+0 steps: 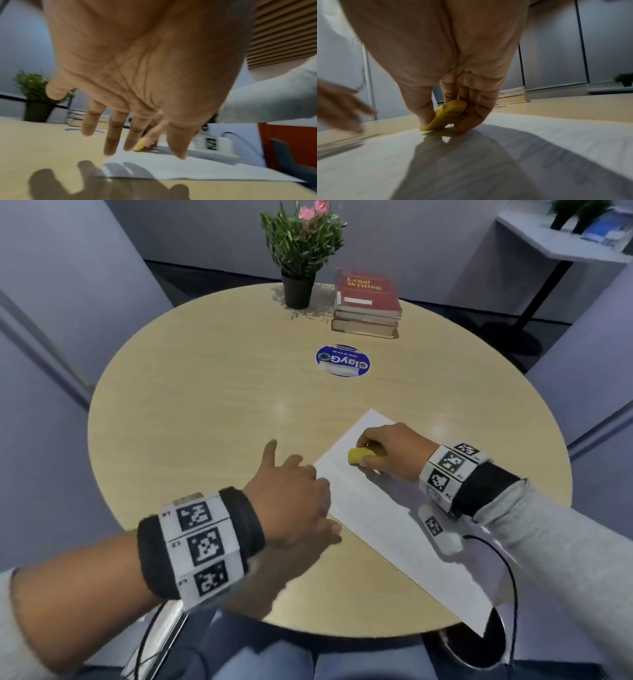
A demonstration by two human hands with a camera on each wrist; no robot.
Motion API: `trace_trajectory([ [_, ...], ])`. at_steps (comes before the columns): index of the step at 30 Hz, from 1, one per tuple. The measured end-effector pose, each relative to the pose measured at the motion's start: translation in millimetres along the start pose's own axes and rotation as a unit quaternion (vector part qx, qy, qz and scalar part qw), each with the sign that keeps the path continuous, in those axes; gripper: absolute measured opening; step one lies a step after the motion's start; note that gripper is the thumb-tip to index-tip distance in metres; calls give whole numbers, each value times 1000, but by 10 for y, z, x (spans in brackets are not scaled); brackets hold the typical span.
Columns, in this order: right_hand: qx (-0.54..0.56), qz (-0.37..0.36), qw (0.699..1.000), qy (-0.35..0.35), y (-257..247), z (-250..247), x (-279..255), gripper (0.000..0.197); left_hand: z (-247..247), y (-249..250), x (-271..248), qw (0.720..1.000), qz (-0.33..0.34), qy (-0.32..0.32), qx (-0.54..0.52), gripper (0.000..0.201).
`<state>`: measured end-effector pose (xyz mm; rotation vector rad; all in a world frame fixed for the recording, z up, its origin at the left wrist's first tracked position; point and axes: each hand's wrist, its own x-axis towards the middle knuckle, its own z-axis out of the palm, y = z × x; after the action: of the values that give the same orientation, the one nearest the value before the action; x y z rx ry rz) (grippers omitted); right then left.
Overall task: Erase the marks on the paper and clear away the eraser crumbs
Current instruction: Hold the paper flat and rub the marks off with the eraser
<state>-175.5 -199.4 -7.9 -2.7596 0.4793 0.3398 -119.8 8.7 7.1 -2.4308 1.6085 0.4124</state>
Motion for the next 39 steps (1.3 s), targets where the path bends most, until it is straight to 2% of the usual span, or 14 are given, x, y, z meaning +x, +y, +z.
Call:
trace_trajectory([
  [1, 11, -6, 1000, 6, 4, 14, -8, 28, -24, -107, 90, 1000, -13, 19, -4, 56],
  [3, 37, -17, 999, 21, -7, 50, -23, 28, -28, -360, 331, 999, -31, 28, -21, 61],
  [7, 12, -55, 997, 57, -144, 109, -93, 33, -26, -644, 631, 996, 7, -71, -56, 79],
  [10, -44, -77, 995, 43, -296, 188, -162, 35, -48, -636, 692, 989, 41, -128, -55, 73],
  [12, -65, -88, 994, 30, -332, 248, -179, 33, -33, -626, 723, 985, 40, -158, -62, 68],
  [16, -57, -65, 995, 53, -287, 228, -83, 29, -41, -658, 780, 980, 27, -188, -63, 75],
  [18, -60, -75, 993, 61, -320, 245, -74, 28, -50, -666, 791, 979, 28, -193, -59, 79],
  [22, -27, -137, 990, 19, -388, 312, -120, 25, -41, -655, 779, 980, 32, -186, -60, 81],
  [25, -29, -93, 994, 59, -326, 258, -55, 28, -47, -657, 783, 979, 28, -190, -67, 82],
  [29, -10, -157, 987, 23, -379, 341, -108, 29, -52, -663, 773, 979, 29, -189, -73, 82],
  [33, -21, -111, 992, 60, -339, 279, -60, 31, -65, -653, 761, 979, 28, -190, -74, 83],
  [37, -9, -168, 985, 30, -386, 347, -116, 30, -62, -652, 754, 978, 31, -188, -80, 83],
  [39, -2, -134, 990, 52, -339, 317, -88, 30, -64, -656, 748, 978, 33, -186, -82, 82],
])
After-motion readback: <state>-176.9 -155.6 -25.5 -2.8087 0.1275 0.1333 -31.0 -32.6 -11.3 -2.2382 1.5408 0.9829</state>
